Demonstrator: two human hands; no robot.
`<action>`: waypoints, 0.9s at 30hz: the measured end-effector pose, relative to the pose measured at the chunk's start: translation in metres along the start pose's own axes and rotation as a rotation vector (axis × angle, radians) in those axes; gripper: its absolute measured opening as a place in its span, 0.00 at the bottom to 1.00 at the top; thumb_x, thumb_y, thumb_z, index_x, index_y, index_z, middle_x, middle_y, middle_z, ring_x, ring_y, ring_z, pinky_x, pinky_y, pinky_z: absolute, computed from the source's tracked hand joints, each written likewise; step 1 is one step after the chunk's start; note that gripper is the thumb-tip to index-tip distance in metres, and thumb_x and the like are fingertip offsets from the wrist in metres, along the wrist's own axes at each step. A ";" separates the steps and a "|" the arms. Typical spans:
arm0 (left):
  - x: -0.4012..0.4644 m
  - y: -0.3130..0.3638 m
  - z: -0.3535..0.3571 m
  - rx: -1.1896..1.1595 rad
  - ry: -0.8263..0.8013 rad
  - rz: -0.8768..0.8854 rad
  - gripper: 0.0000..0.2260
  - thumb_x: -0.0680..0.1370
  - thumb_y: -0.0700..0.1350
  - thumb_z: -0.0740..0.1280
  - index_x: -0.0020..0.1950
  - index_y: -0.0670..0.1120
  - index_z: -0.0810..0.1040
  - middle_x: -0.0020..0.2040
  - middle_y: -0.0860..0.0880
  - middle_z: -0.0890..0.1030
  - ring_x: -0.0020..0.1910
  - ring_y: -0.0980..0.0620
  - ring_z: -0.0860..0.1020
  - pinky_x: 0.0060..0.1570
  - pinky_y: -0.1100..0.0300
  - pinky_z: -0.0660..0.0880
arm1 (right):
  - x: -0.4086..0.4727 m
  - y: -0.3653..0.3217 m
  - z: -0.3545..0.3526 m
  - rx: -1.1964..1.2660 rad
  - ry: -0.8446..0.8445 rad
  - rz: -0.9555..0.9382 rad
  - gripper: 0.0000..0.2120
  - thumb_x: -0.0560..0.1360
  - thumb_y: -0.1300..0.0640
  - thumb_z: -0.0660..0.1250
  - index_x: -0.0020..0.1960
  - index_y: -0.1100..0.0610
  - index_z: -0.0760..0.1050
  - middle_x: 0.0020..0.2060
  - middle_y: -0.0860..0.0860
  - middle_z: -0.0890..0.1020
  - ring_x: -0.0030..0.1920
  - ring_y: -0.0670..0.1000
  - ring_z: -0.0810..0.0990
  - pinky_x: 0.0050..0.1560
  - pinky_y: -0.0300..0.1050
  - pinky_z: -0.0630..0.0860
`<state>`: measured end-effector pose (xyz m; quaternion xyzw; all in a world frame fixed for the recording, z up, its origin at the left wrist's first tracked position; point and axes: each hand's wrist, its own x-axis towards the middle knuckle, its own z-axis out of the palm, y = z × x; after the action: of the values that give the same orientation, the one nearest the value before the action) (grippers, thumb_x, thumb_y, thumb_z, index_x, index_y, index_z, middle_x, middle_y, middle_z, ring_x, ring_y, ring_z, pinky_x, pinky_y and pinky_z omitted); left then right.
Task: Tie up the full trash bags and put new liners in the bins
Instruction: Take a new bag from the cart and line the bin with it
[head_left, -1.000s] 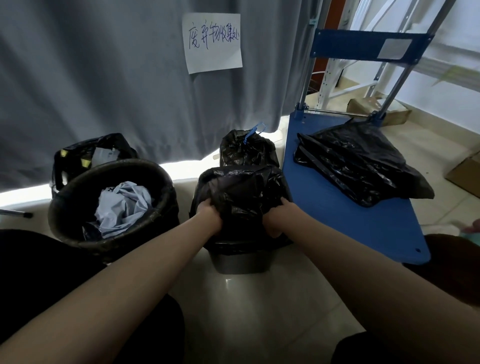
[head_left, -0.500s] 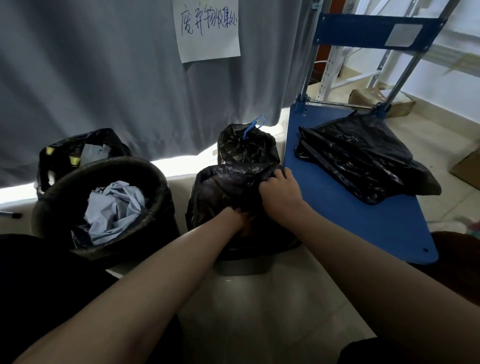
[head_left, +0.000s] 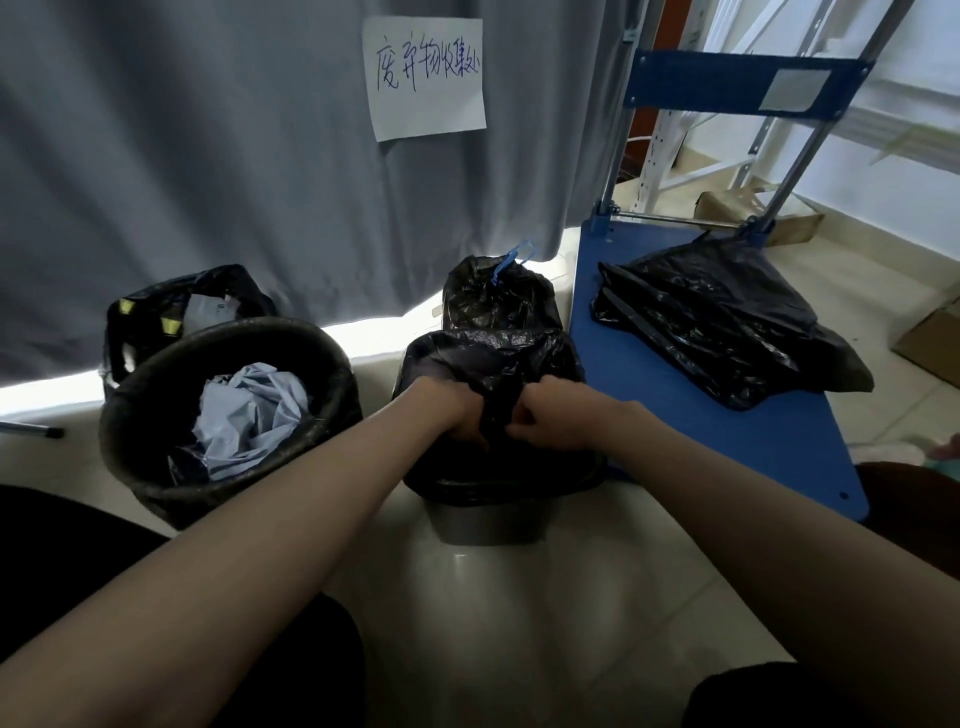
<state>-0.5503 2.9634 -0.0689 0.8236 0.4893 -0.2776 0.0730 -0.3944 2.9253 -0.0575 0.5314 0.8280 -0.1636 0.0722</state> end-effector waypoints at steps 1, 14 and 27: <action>-0.006 -0.003 0.004 0.051 -0.033 -0.033 0.29 0.74 0.66 0.64 0.68 0.49 0.74 0.67 0.47 0.76 0.66 0.47 0.74 0.62 0.54 0.69 | -0.003 -0.003 0.002 0.008 -0.098 0.019 0.14 0.78 0.45 0.63 0.48 0.55 0.78 0.44 0.53 0.80 0.42 0.52 0.77 0.45 0.46 0.74; -0.043 -0.010 0.009 -0.458 0.208 0.297 0.21 0.72 0.68 0.64 0.38 0.52 0.82 0.33 0.55 0.80 0.35 0.57 0.78 0.41 0.60 0.75 | -0.035 0.015 0.003 -0.086 0.094 0.071 0.18 0.75 0.40 0.64 0.35 0.52 0.76 0.38 0.50 0.76 0.47 0.52 0.72 0.47 0.47 0.67; -0.067 0.027 0.057 0.104 0.456 0.225 0.15 0.73 0.54 0.67 0.57 0.49 0.77 0.56 0.50 0.78 0.54 0.45 0.79 0.45 0.52 0.75 | -0.061 0.007 0.012 0.107 0.149 0.096 0.06 0.74 0.57 0.68 0.43 0.59 0.73 0.49 0.56 0.72 0.53 0.56 0.71 0.51 0.51 0.75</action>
<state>-0.5740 2.8761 -0.0856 0.9168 0.3833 -0.0996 -0.0514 -0.3628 2.8711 -0.0520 0.5844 0.7947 -0.1641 -0.0102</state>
